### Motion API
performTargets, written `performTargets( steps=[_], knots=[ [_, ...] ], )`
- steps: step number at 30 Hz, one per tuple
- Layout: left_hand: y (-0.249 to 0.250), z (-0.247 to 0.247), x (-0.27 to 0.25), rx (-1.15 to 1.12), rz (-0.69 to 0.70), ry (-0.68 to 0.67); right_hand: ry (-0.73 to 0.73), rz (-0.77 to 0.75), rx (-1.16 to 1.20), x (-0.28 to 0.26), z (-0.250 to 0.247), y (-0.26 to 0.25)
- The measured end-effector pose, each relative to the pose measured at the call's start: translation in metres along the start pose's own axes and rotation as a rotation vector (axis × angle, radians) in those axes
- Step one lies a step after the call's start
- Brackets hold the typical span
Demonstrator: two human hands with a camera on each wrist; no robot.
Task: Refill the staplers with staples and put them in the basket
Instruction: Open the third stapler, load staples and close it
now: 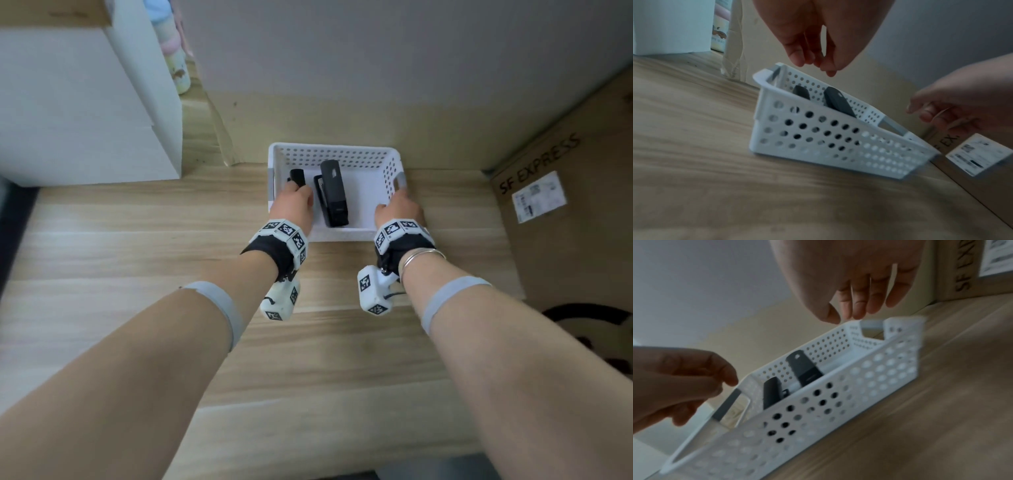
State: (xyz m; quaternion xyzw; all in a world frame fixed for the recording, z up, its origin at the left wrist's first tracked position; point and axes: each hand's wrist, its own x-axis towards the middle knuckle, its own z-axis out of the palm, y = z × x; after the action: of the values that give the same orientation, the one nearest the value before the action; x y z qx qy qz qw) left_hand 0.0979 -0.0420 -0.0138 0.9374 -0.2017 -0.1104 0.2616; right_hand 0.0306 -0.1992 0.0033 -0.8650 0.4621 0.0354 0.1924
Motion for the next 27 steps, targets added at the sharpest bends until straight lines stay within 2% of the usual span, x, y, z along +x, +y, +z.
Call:
performTargets(
  steps=[6,10,12,14,17,21,24,27],
  knots=[
    [0.03,0.035,-0.047,-0.089,0.066,-0.072,0.003,0.23,-0.148,-0.032,-0.024,0.101],
    [0.044,0.068,-0.073,-0.11,0.057,-0.202,-0.005,0.305,-0.258,-0.049,-0.027,0.164],
    [0.048,0.083,-0.085,-0.094,0.061,-0.264,-0.022,0.38,-0.223,-0.054,-0.025,0.184],
    [0.051,0.095,-0.094,-0.077,0.07,-0.292,-0.038,0.393,-0.165,-0.057,-0.021,0.196],
    [0.052,0.107,-0.101,-0.049,0.093,-0.32,-0.021,0.351,-0.168,-0.061,-0.023,0.206],
    [0.051,0.108,-0.1,-0.022,0.098,-0.337,-0.073,0.273,-0.227,-0.062,-0.031,0.199],
    [0.047,0.102,-0.097,-0.007,0.083,-0.334,-0.09,0.092,-0.229,-0.069,-0.028,0.172],
    [0.035,0.093,-0.093,0.01,0.036,-0.341,-0.135,-0.168,-0.22,-0.081,-0.023,0.133]
  ],
)
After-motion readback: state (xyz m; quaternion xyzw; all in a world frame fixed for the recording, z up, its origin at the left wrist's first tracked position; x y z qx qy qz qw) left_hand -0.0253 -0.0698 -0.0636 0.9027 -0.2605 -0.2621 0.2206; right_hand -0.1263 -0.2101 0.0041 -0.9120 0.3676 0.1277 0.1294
